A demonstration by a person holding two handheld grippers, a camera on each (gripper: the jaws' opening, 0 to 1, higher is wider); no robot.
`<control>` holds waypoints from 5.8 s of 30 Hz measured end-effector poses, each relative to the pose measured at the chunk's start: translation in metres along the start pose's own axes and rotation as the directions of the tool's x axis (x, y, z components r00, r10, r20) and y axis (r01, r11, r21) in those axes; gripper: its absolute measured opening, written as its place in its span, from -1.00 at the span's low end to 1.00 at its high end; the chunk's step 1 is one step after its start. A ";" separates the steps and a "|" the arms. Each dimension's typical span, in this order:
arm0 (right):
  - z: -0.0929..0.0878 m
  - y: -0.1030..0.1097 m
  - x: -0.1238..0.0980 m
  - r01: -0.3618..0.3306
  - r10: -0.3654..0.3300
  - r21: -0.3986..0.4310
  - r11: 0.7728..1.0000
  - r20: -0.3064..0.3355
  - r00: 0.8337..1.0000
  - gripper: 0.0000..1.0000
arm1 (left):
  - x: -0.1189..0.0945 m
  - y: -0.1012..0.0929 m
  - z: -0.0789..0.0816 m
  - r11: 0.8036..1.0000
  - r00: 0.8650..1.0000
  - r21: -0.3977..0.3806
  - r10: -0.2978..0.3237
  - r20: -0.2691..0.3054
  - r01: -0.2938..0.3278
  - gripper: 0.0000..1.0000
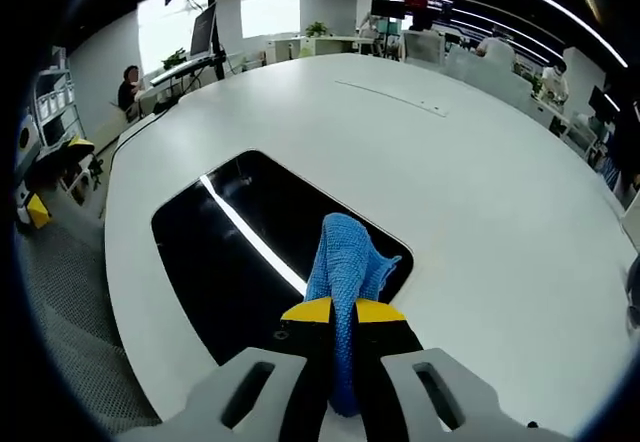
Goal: Wipe the mirror surface with the cleaning cloth until all visible marks leave the cleaned area.
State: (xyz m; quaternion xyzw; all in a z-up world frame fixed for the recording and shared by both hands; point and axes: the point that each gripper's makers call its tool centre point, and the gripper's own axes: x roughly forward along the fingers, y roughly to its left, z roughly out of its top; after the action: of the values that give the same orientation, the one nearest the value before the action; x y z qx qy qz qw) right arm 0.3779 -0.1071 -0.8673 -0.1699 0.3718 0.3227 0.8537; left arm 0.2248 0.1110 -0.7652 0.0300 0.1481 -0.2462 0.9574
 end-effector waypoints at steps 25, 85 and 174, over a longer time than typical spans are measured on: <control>0.019 -0.031 0.016 0.049 -0.048 0.012 0.999 -0.023 0.999 -0.99 | 0.001 0.000 0.001 1.000 1.000 0.000 -0.001 -0.001 0.001 0.24; 0.037 -0.058 -0.020 0.115 -0.118 0.063 0.991 0.040 0.992 -0.99 | 0.001 0.000 0.004 1.000 1.000 0.000 0.003 0.001 -0.003 0.24; -0.033 0.020 -0.157 0.227 -0.253 0.118 0.967 0.309 0.917 0.73 | 0.000 0.000 0.002 1.000 1.000 -0.001 0.002 -0.005 -0.002 0.24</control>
State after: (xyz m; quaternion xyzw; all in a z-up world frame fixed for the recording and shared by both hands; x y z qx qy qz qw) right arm 0.2661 -0.1763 -0.7737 -0.1254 0.2167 0.2236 0.9420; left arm 0.2249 0.1108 -0.7635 0.0303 0.1503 -0.2450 0.9573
